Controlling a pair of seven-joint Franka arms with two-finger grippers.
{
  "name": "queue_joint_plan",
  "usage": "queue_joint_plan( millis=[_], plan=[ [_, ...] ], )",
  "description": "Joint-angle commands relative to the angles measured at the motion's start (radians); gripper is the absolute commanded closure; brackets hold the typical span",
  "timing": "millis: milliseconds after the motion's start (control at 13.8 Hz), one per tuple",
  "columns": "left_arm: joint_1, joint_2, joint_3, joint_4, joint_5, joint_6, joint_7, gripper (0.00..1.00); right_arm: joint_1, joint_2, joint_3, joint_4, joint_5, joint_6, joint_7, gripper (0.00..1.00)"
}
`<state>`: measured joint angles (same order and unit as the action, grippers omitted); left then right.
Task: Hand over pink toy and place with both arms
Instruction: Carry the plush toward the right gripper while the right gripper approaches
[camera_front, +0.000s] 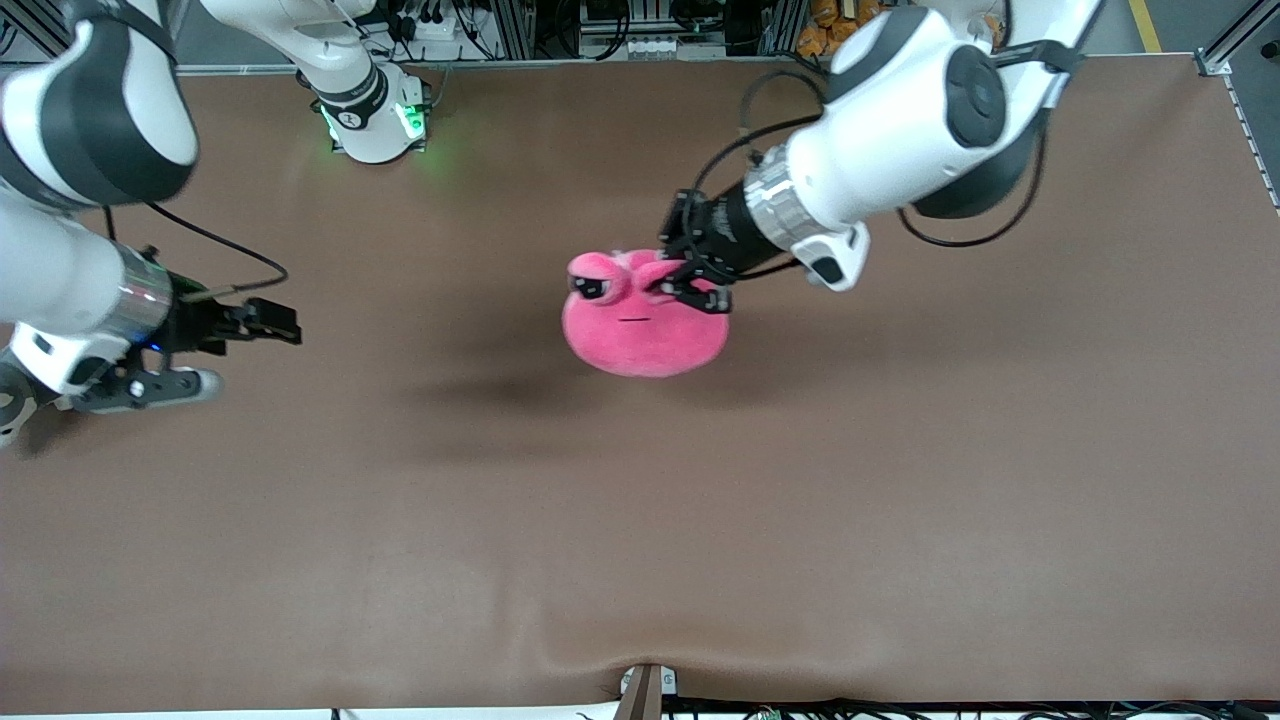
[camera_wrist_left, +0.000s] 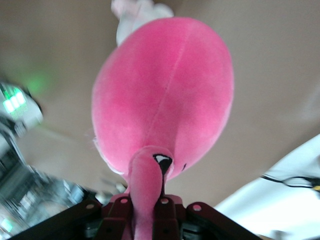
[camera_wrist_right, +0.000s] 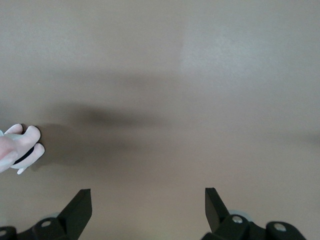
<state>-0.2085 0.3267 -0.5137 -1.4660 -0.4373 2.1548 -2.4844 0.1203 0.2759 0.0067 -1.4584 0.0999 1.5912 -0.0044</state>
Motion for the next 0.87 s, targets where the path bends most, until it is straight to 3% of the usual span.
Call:
queue_joint_plan(
  millis=[0,218,509,799],
  plan=[
    [-0.012,0.073,0.000,0.084,-0.035,0.054,-0.140,1.00,0.035,0.040,-0.002,0.033,0.015,0.021,-0.006,0.00],
    [-0.061,0.118,0.003,0.107,-0.046,0.140,-0.203,1.00,0.064,0.016,0.025,0.047,0.056,0.006,-0.053,0.00],
    [-0.109,0.152,0.004,0.107,-0.046,0.249,-0.246,1.00,0.081,0.008,0.030,0.108,0.266,0.021,-0.219,0.00],
    [-0.130,0.166,0.011,0.105,-0.038,0.257,-0.245,1.00,0.073,-0.006,0.029,0.132,0.380,0.021,-0.484,0.00]
  ],
)
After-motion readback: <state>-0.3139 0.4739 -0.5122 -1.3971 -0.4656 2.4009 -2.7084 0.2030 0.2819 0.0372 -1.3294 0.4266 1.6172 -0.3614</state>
